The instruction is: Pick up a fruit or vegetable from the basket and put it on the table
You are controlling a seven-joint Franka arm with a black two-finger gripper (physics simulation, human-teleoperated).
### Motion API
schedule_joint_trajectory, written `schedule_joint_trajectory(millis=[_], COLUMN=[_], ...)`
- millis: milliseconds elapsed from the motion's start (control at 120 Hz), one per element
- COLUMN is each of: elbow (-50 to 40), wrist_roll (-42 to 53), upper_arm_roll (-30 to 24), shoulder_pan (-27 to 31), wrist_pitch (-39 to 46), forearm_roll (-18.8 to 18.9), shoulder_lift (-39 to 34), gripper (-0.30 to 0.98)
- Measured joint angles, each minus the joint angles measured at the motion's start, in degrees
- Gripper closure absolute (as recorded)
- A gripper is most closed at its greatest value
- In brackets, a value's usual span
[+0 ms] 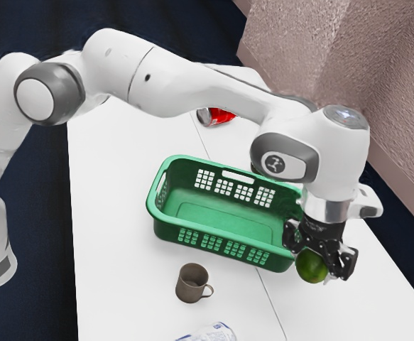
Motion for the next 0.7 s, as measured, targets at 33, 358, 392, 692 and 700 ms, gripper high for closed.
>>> schedule_joint_trajectory(millis=[33,358,392,692,700], elbow=[2.56,8.02,8.42,9.71,9.62], wrist_roll=[0.45,4.58,5.02,8.18,8.25], upper_arm_roll=[-0.60,0.05,0.03,0.14,0.22], shoulder_pan=[-0.38,0.50,0.38,0.41,0.39], wrist_pitch=[0.06,5.25,5.52,8.08,8.09], forearm_roll=[0.60,1.44,1.63,1.93,1.93], shoulder_lift=[3.98,14.30,14.37,15.21,15.09], gripper=[0.36,0.33,0.32,0.08,0.08])
